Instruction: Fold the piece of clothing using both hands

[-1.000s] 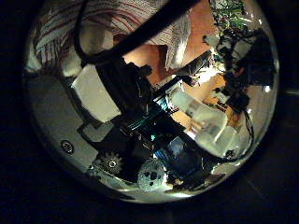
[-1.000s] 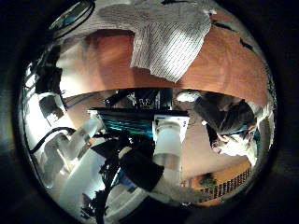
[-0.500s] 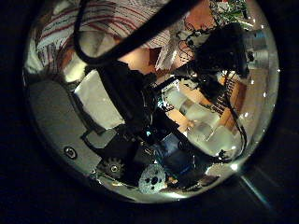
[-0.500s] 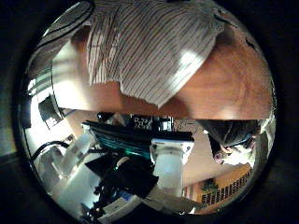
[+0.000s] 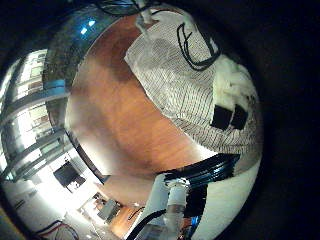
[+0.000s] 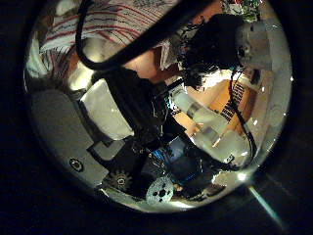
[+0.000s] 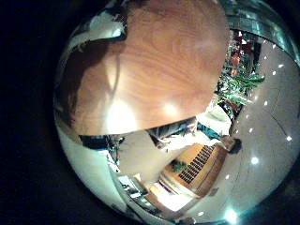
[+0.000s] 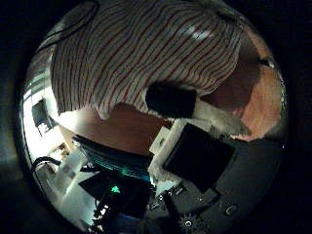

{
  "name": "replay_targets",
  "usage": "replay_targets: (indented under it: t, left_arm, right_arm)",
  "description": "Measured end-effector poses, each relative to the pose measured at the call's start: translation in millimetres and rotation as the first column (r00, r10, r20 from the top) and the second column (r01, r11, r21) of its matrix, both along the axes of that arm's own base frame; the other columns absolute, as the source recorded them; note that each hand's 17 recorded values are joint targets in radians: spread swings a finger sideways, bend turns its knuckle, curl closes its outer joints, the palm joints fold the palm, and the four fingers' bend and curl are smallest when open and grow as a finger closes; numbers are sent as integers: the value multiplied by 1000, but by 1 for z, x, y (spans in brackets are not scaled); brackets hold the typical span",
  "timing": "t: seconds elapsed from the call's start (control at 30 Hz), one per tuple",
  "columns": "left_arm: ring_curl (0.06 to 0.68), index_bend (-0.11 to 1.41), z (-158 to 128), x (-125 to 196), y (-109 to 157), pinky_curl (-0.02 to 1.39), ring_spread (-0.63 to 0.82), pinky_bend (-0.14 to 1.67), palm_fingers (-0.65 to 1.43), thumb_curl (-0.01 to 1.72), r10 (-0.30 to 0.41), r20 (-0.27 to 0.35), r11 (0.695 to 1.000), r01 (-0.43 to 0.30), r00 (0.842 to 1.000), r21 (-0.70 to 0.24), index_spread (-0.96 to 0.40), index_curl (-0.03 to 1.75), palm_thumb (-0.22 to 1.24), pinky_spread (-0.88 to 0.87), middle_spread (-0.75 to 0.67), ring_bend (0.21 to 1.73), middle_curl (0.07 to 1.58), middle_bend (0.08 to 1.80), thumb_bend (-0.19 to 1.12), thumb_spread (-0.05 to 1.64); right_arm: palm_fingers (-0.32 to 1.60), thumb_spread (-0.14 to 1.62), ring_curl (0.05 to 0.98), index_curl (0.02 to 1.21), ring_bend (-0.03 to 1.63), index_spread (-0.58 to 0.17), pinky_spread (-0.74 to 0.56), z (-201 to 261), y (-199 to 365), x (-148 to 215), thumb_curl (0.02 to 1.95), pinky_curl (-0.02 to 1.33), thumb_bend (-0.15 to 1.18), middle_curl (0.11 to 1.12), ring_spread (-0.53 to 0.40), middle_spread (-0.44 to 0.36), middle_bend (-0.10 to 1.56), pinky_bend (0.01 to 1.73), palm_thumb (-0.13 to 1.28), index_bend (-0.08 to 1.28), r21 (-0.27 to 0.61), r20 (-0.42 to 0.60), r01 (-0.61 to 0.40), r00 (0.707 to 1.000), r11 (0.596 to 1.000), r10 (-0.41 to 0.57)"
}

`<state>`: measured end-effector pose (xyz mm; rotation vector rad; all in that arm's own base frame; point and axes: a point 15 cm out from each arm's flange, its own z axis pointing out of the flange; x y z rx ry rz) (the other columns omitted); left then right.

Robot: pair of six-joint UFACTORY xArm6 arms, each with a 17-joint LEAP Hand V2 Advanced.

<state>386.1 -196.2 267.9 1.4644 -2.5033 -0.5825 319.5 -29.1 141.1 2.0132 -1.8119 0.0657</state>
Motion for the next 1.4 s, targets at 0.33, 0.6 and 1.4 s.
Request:
replay_targets:
  t: [0.33,0.6,1.4]
  left_arm:
    - [526,378,16,5,29,744,-400,1187,1105,873,38,4,999,-38,999,-28,-696,963,398,-582,-481,1374,744,1106,557,1589]
    - [525,335,23,-26,46,755,-399,1170,1105,894,15,-50,1000,-16,999,-22,-704,989,362,-580,-480,1375,752,1095,602,1588]
    - [534,294,-47,34,62,799,-398,1135,1099,949,130,-66,990,-133,989,-36,-732,1045,308,-592,-486,1387,776,1098,695,1580]
  right_arm:
    - [1198,1127,580,765,1328,-346,-234,60,-14,-6,467,450,85,812,-220,-204,1144,1386,900,1008,-18,60,-47,997,999,48]
    - [1114,1167,623,846,1400,-311,-197,131,-5,-27,499,521,30,839,-206,-178,1226,1427,911,1071,92,42,-13,999,996,10]
    - [1075,1233,642,933,1404,-293,-201,134,-9,79,504,648,-22,834,-202,-170,1238,1369,795,1019,108,-29,42,999,993,-39]
